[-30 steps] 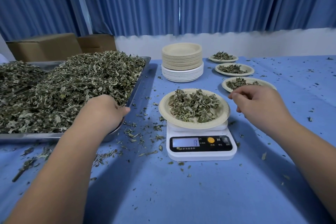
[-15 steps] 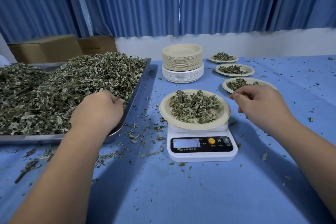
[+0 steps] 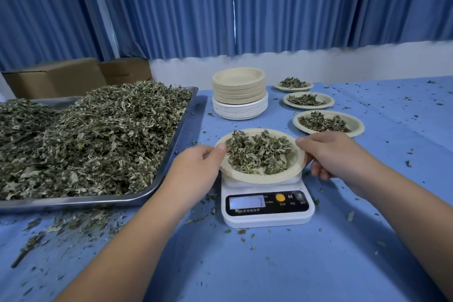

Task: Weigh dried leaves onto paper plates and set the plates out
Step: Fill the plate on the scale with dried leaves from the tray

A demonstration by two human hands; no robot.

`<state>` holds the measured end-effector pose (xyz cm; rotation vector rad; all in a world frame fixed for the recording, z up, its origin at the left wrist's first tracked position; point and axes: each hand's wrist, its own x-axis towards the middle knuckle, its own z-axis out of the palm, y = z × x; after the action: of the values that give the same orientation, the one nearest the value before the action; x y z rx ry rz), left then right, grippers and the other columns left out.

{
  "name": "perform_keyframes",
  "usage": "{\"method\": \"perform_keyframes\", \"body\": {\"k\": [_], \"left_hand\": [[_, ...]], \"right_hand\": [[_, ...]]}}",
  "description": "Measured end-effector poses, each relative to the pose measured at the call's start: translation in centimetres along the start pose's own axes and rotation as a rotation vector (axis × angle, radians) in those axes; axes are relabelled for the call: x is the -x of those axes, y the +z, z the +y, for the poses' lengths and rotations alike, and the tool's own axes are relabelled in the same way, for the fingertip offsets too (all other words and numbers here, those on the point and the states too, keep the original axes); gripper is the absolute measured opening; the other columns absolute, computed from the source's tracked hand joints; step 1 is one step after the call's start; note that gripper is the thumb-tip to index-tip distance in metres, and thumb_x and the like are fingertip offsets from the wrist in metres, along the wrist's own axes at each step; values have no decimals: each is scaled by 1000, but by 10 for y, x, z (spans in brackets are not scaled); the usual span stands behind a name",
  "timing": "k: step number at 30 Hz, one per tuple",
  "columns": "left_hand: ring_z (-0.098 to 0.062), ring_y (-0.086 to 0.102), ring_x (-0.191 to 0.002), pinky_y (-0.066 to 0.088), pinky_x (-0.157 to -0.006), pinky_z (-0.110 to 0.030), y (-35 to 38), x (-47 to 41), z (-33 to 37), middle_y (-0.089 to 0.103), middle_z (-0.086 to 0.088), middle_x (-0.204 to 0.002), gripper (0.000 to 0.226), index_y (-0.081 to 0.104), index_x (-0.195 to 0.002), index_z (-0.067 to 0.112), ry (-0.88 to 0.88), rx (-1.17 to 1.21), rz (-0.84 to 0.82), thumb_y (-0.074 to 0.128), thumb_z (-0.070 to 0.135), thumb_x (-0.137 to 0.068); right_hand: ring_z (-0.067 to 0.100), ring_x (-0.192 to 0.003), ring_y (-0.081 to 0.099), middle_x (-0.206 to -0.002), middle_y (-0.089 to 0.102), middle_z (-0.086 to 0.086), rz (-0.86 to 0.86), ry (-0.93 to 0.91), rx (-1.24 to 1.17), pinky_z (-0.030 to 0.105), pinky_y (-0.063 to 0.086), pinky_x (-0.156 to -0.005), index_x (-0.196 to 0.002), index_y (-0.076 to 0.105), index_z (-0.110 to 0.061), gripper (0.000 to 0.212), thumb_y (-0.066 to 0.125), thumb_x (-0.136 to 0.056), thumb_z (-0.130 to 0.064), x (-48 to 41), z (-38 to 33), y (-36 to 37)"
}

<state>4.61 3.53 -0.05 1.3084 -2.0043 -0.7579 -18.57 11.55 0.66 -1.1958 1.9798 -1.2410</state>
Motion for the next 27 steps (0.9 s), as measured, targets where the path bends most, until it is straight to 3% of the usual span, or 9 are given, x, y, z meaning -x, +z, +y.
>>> {"method": "perform_keyframes", "body": {"k": [4,6,11,15,20,24,27], "left_hand": [[-6,55,-71,42,-68,-28,-3,0,1,64,12,-83,41,70,-94,22,-72,234,-9,45,54,-95],[-8,56,-79,42,-72,-31,-4,0,2,65,9,-92,39,71,-93,24,-89,317,-8,46,54,-94],[-5,55,-75,40,-67,-27,-1,5,10,64,12,-87,30,70,-100,32,-31,439,-33,46,49,-95],[6,55,-69,41,-66,-20,2,5,13,65,12,-94,23,64,-105,37,14,422,-42,44,45,-96],[-6,56,-82,42,-68,-26,-2,-1,9,63,9,-96,21,63,-101,34,6,392,-36,43,40,-100],[-11,55,-83,40,-70,-33,-1,-7,3,62,8,-93,21,63,-97,32,3,345,-35,43,36,-100],[-10,56,-82,41,-71,-33,-1,-8,-1,63,8,-95,18,62,-101,34,-15,339,-39,44,35,-100]], "right_hand": [[18,-45,50,-46,54,2,11,32,-128,27,40,-42,-90,65,-14,10,59,-93,-21,0,0,-1],[14,-39,50,-43,54,0,34,44,-191,24,41,-38,-89,64,-12,8,57,-94,-13,-1,-1,-3],[17,-40,46,-60,57,10,89,46,-231,23,43,-38,-89,65,-14,13,56,-92,-6,0,5,-16],[20,-44,47,-73,61,19,125,92,-249,26,43,-39,-98,67,-11,13,57,-91,-6,5,23,-42],[16,-36,44,-59,57,15,257,166,-182,20,37,-33,-94,69,-2,14,55,-91,-3,16,50,-83],[15,-31,41,-43,51,9,351,206,-128,19,33,-31,-95,66,3,14,54,-90,-1,24,62,-100],[15,-29,43,-43,50,11,389,227,-125,19,34,-30,-96,65,4,13,54,-90,0,24,65,-107]]}}
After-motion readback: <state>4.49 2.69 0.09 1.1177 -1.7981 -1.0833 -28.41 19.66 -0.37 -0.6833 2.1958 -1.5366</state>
